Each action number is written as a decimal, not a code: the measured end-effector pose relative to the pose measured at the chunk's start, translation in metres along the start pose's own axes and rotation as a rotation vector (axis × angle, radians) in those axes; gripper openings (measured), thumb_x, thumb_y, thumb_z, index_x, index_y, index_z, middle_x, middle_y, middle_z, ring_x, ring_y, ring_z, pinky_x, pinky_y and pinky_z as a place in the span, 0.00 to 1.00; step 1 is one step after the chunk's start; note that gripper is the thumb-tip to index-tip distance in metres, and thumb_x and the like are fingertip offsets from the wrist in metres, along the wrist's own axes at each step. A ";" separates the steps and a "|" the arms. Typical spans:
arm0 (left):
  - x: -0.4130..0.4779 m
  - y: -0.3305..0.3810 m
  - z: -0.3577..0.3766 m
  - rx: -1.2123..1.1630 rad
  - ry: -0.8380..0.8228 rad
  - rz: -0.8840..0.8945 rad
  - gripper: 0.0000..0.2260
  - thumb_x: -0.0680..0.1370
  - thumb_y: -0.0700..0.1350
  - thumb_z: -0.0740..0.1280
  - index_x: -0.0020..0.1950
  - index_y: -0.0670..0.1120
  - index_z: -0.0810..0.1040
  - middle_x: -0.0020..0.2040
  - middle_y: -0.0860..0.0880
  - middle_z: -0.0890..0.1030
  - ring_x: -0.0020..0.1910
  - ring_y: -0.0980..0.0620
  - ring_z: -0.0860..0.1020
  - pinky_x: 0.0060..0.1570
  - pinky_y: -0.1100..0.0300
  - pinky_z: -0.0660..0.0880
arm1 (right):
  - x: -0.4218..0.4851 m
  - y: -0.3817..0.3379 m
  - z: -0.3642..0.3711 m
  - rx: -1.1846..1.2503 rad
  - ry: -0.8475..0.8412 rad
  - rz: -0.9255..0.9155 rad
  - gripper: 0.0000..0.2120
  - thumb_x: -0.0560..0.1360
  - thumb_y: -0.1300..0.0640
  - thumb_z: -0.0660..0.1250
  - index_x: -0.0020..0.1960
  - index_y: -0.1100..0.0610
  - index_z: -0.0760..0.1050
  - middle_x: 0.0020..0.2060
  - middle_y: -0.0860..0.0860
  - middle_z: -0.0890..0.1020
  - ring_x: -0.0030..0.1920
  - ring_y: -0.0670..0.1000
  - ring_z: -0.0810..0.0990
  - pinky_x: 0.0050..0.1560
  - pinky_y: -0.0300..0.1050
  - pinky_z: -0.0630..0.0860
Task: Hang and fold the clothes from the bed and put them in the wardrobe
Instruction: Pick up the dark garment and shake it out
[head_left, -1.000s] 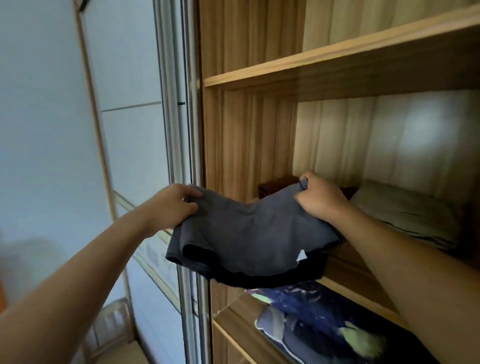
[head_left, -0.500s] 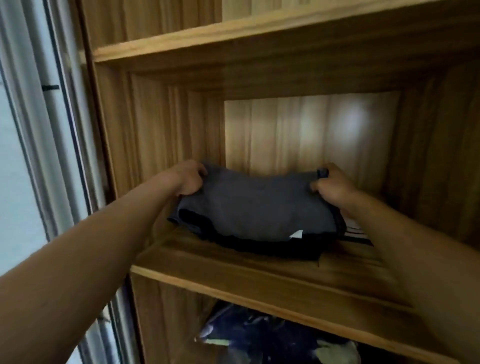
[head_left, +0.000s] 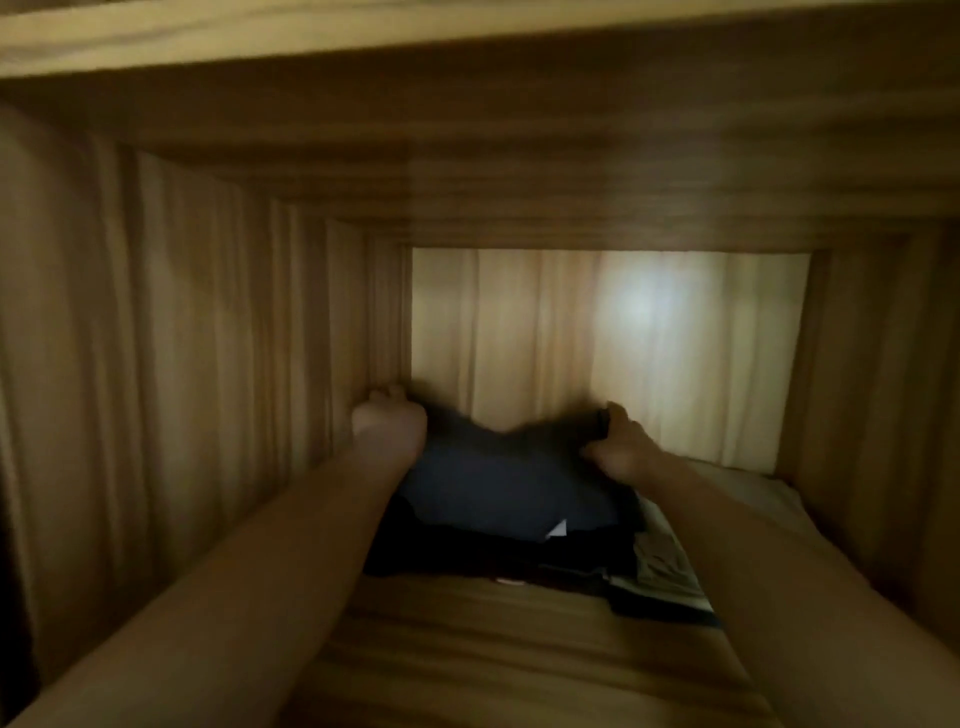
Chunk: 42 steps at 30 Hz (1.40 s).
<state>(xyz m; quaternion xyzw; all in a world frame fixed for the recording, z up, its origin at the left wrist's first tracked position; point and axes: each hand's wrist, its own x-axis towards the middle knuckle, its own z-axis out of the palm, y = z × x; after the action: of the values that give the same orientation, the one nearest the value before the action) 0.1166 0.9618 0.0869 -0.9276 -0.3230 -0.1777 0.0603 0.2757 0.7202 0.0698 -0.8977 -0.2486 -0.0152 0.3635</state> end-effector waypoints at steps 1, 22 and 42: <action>0.005 0.006 0.010 -0.029 0.028 -0.020 0.18 0.84 0.42 0.56 0.74 0.41 0.70 0.72 0.40 0.69 0.69 0.39 0.70 0.61 0.49 0.72 | 0.002 0.004 0.010 -0.250 0.033 -0.002 0.37 0.77 0.51 0.67 0.80 0.54 0.53 0.73 0.61 0.65 0.70 0.64 0.67 0.68 0.57 0.70; 0.012 0.017 0.086 0.035 -0.009 0.265 0.25 0.84 0.57 0.49 0.73 0.48 0.73 0.75 0.42 0.69 0.76 0.44 0.63 0.77 0.47 0.52 | 0.006 0.002 0.096 -0.860 0.062 -0.391 0.36 0.80 0.34 0.33 0.81 0.47 0.57 0.82 0.56 0.50 0.81 0.61 0.45 0.75 0.65 0.32; 0.002 -0.002 0.080 -0.293 -0.191 0.380 0.21 0.85 0.55 0.53 0.73 0.48 0.73 0.73 0.44 0.73 0.68 0.45 0.73 0.66 0.56 0.69 | -0.037 -0.020 0.063 -0.652 -0.255 -0.187 0.22 0.84 0.46 0.53 0.74 0.55 0.68 0.73 0.60 0.70 0.71 0.60 0.68 0.73 0.59 0.58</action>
<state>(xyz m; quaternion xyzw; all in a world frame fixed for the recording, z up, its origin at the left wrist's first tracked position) 0.1401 0.9831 0.0132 -0.9831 -0.1178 -0.1197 -0.0733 0.2244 0.7577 0.0281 -0.9345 -0.3549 -0.0147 0.0212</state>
